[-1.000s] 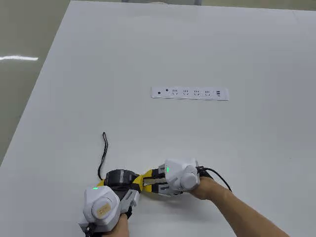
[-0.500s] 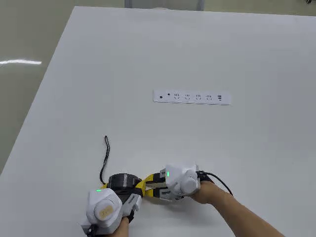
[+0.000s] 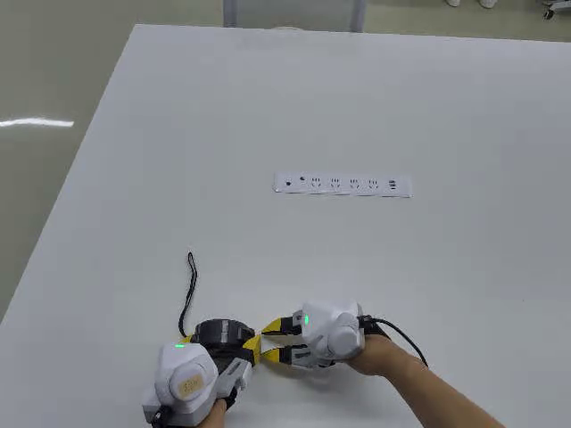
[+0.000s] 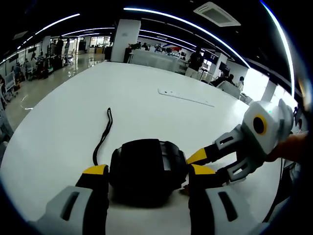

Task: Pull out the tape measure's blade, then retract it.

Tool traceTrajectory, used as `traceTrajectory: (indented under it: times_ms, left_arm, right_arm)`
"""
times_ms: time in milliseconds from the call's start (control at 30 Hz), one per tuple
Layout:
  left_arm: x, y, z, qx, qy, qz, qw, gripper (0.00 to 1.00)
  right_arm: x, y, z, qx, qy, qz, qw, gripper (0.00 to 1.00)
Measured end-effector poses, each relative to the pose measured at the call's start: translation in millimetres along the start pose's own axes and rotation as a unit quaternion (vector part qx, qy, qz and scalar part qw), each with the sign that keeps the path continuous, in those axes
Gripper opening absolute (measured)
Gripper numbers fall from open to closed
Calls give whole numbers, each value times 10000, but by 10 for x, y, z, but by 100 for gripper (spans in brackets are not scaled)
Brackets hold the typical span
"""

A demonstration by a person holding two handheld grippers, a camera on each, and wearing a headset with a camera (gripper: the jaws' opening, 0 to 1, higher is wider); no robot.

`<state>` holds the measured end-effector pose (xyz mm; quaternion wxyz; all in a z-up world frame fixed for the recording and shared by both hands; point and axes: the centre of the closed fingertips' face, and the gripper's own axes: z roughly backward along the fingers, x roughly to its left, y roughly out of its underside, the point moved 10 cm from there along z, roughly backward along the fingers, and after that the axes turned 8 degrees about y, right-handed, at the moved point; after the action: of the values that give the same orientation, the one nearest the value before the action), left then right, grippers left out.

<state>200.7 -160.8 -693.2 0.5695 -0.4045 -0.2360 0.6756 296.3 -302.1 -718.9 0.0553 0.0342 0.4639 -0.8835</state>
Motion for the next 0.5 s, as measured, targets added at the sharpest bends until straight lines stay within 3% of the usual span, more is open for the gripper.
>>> traceTrajectory:
  times_ms: [200,500]
  left_arm:
    - [51,-18,49,20,122,-177,9998,66]
    - [83,-5,172,168,466,-566,9972,68]
  right_arm:
    - [32,-5,94,11,122,-110,9999,21]
    - [81,0,387,51,510,-272,9983,26]
